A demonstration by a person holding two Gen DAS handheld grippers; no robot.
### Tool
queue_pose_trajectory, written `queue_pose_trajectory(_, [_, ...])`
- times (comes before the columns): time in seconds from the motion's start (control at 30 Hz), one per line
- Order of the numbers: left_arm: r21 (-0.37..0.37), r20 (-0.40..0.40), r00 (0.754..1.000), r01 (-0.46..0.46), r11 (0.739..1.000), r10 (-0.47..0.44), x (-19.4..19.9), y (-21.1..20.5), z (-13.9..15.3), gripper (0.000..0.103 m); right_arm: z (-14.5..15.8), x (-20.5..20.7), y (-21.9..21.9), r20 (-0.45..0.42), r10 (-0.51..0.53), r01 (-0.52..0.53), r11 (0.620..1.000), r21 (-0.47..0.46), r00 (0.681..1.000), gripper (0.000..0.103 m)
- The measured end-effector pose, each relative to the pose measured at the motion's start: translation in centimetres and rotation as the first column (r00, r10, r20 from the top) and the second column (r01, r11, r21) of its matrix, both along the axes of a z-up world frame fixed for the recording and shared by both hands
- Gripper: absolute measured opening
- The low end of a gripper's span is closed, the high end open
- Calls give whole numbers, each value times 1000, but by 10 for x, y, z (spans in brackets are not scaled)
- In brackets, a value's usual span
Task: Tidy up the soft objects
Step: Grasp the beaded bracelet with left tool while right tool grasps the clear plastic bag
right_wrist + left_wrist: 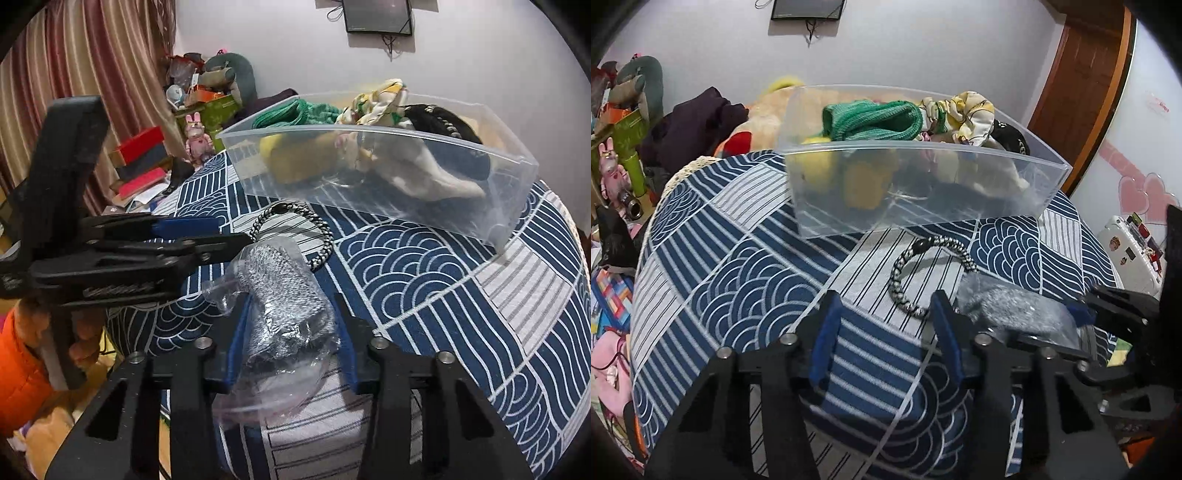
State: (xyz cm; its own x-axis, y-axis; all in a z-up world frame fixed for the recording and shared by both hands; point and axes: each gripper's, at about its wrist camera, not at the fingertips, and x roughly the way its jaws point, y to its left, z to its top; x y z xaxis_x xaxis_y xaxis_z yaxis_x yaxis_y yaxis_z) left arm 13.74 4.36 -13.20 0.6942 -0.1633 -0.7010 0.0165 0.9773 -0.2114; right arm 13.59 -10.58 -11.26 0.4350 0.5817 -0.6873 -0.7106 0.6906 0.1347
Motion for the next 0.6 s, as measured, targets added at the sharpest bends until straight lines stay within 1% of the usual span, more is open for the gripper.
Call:
queue_pose_trajectory(0.03, [-2,-2,1000,3,1000,-3,2,-1,-1,45,2,-1,-4,4,-9,9,1000,9,1000,32])
queue_pose_trajectory(0.1, [-6,-10,1000,9,1000,-9,9,-3,-2,36,5,-1,-12,16,-37,37,999,21,999,30])
queue_pose_trajectory(0.13, [3,-10,1000,0,1000,0,13,-5,-3,34,7,-1,-18,22,-57,56,998,31,998,30])
queue_pose_trajectory(0.23, [7,-8,1000,-6,1000,6,19,-8,-3,17,15,2,-35,27,-106,104,992,68,994,30])
queue_pose_trajectory(0.27, [4,-9,1000,-2,1000,2,20,-9,-3,8,19,5,-41,29,-129,126,989,83,991,30])
queue_pose_trajectory(0.43, [0,13,1000,16,1000,-16,16,-13,1,6,31,9,-60,49,-201,194,973,127,978,29])
queue_pose_trajectory(0.6, [28,87,996,18,999,-20,4,-18,25,6,44,9,-69,79,-239,225,963,151,968,29])
